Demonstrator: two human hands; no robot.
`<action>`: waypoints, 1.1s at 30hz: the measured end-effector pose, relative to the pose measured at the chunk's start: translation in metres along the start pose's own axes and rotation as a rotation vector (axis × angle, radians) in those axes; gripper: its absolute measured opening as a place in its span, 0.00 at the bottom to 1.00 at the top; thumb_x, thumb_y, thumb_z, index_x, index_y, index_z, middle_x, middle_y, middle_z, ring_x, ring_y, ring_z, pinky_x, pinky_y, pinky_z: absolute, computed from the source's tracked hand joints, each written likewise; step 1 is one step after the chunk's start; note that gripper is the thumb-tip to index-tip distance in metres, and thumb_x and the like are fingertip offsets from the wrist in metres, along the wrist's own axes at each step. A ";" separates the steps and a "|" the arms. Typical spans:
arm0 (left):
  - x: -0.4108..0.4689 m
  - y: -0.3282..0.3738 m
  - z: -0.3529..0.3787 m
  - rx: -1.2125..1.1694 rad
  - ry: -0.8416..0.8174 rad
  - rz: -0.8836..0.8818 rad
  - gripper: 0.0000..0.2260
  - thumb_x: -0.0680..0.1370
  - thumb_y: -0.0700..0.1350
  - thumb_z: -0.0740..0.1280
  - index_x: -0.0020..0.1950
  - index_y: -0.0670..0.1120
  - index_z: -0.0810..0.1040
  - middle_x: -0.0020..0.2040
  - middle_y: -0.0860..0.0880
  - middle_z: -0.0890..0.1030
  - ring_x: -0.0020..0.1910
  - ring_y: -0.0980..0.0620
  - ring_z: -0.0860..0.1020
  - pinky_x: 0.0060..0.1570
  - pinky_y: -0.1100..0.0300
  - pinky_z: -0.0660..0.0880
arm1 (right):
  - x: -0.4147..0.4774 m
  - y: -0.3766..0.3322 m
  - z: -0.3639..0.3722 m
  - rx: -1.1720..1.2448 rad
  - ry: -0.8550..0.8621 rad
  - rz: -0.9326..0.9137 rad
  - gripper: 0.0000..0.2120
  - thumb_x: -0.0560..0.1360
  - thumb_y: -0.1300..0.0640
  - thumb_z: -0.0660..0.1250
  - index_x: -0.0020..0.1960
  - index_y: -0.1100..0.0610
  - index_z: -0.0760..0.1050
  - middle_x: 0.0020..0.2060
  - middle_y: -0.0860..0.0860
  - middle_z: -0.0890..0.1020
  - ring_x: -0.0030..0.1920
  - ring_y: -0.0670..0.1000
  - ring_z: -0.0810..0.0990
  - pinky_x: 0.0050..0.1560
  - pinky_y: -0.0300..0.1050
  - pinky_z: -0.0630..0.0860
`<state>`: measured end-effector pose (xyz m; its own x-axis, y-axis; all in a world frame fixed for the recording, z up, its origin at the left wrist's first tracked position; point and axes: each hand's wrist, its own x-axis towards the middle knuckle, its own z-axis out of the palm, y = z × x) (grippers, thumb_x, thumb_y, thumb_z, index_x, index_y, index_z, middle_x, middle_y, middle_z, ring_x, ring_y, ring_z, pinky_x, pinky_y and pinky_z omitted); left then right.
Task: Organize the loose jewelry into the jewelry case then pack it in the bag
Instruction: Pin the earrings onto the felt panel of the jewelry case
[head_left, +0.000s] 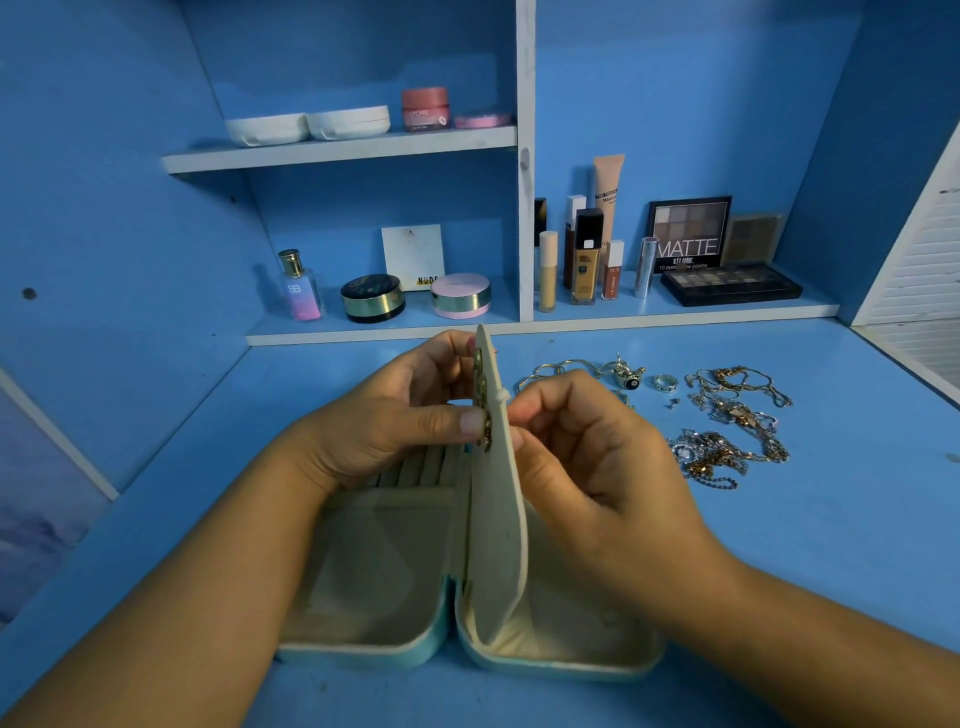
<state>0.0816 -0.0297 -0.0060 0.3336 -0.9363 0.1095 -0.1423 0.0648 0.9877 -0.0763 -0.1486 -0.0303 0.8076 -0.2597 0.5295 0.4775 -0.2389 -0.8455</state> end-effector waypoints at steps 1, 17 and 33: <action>0.000 0.000 0.000 0.002 0.005 -0.002 0.36 0.60 0.58 0.81 0.61 0.47 0.71 0.50 0.51 0.78 0.52 0.52 0.77 0.51 0.57 0.76 | 0.000 0.001 0.000 -0.004 -0.001 -0.013 0.02 0.75 0.56 0.66 0.48 0.51 0.76 0.39 0.46 0.81 0.41 0.48 0.80 0.43 0.41 0.77; -0.002 0.006 0.005 0.055 0.006 0.105 0.32 0.62 0.57 0.80 0.64 0.61 0.74 0.55 0.51 0.77 0.57 0.52 0.76 0.56 0.56 0.75 | 0.002 0.000 -0.002 -0.076 0.006 -0.050 0.05 0.76 0.54 0.64 0.45 0.55 0.76 0.36 0.49 0.79 0.36 0.48 0.77 0.38 0.41 0.75; 0.000 0.005 0.004 0.062 0.026 0.100 0.31 0.60 0.58 0.81 0.61 0.64 0.75 0.53 0.54 0.78 0.56 0.53 0.77 0.56 0.57 0.75 | 0.002 -0.003 -0.003 -0.078 0.017 -0.044 0.04 0.75 0.57 0.66 0.45 0.57 0.78 0.35 0.49 0.80 0.35 0.47 0.79 0.37 0.41 0.76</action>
<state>0.0771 -0.0312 -0.0012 0.3387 -0.9171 0.2102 -0.2328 0.1348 0.9631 -0.0771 -0.1515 -0.0265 0.7804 -0.2626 0.5675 0.4833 -0.3225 -0.8138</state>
